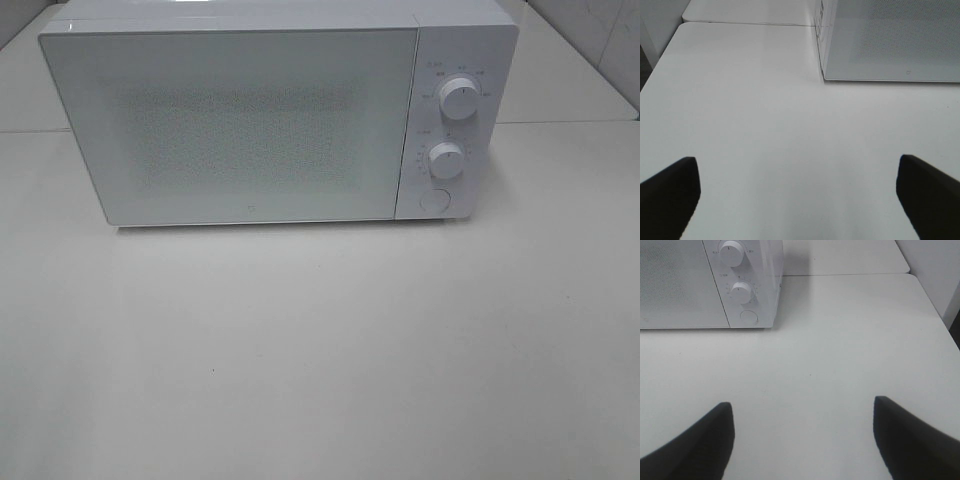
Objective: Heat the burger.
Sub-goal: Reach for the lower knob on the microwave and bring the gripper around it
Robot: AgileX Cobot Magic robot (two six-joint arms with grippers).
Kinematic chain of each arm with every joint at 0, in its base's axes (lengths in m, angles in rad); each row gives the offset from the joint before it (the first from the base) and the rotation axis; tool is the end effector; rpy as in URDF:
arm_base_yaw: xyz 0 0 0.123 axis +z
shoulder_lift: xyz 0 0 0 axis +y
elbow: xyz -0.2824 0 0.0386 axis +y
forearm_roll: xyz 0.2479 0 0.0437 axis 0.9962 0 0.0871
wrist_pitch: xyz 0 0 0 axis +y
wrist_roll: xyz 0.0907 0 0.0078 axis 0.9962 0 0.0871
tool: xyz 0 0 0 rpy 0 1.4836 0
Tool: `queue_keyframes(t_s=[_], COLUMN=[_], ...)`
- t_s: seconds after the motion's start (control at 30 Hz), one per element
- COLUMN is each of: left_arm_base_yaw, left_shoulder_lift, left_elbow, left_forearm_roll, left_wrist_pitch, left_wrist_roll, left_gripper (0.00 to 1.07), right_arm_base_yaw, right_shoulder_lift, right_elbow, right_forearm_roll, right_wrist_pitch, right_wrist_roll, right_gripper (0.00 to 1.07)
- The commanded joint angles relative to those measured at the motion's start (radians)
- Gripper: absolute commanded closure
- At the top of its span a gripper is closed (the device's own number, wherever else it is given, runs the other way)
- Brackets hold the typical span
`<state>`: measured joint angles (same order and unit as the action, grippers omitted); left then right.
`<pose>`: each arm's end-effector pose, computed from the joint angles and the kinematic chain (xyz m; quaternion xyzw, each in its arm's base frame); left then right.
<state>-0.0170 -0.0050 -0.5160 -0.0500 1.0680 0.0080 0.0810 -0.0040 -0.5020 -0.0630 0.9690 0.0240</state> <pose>-0.0079 -0.0039 0.2810 0.0119 0.8493 -0.0273 0.5271 -0.0020 -0.0049 0.2854 -0.0237 0.8260 -0.0019 0.5632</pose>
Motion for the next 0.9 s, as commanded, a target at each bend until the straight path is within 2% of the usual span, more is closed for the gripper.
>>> queue_keyframes(t_s=[0.03, 0.9], left_arm_base_yaw=[0.001, 0.001], left_shoulder_lift=[-0.014, -0.014], left_elbow=[-0.002, -0.002], left_forearm_roll=[-0.001, -0.001], left_wrist_pitch=[0.004, 0.004], left_wrist_roll=[-0.008, -0.008], left_gripper=[0.06, 0.06], right_arm_base_yaw=[-0.002, -0.002], right_shoulder_lift=[-0.022, -0.021], right_elbow=[0.007, 0.007], right_forearm_roll=[0.001, 0.000], right_wrist_pitch=[-0.008, -0.008], right_wrist_roll=[-0.007, -0.007], right_gripper=[0.31, 0.31])
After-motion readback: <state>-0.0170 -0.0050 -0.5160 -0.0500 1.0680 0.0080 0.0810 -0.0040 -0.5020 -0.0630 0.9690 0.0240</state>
